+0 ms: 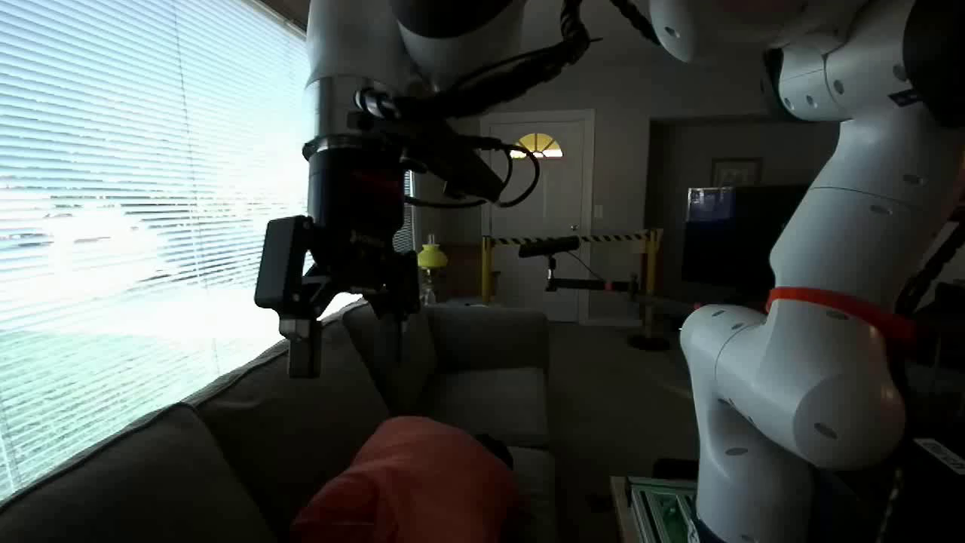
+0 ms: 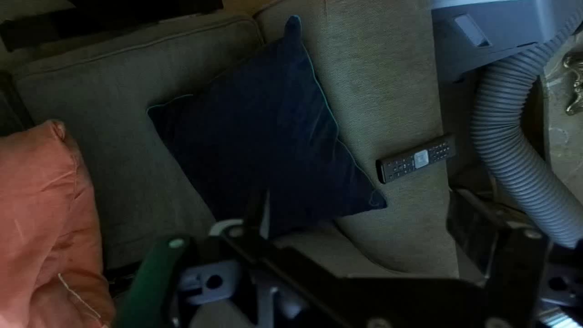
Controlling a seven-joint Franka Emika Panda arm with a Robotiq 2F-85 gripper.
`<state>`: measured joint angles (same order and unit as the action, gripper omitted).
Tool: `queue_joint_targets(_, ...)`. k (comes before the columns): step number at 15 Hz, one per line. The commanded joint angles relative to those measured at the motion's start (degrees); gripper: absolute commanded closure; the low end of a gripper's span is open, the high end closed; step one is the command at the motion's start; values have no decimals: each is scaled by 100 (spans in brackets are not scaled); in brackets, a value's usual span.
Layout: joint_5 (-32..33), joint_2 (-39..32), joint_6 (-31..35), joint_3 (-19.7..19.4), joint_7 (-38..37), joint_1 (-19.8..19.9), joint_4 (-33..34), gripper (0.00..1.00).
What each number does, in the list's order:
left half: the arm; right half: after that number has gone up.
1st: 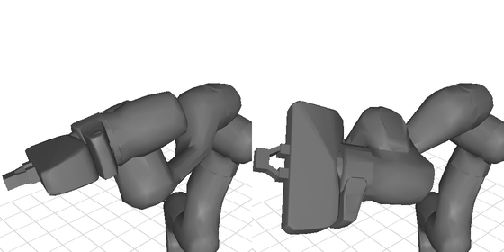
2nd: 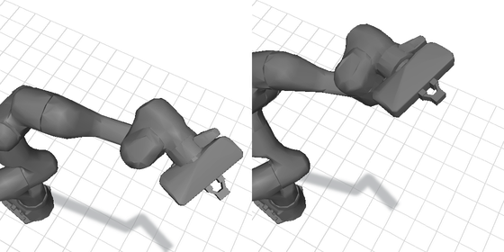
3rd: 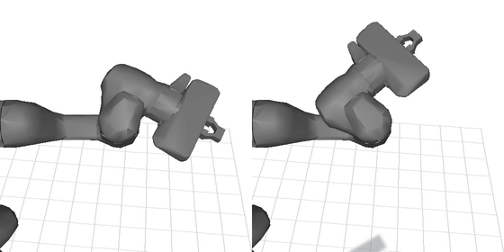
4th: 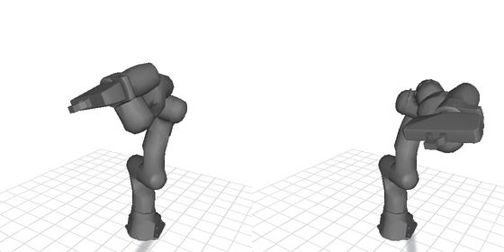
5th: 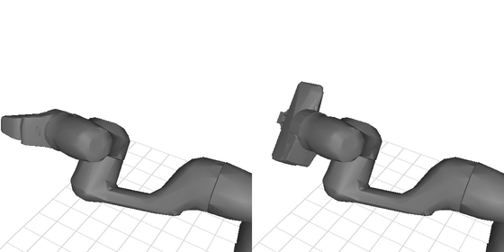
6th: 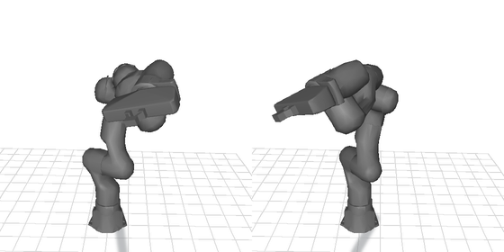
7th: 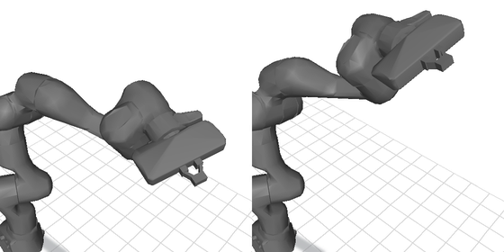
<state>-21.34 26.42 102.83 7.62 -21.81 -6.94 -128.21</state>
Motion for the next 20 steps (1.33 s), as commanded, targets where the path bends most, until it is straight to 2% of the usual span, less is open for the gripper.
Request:
queue_joint_targets(1, -25, 0, -28, 61, 22, 79, 18, 0)
queue_joint_targets(9, -25, 0, -28, 61, 22, 79, 18, 0)
queue_joint_targets(10, 691, -9, 268, 305, -266, 296, -197, 0)
queue_joint_targets(15, 1733, 92, 1356, 297, -861, 834, -1223, 0)
queue_joint_targets(17, 1794, 45, 1882, 158, -830, 959, -1596, 0)
queue_joint_targets(20, 1424, 71, 2803, -232, -187, 922, -2245, 0)
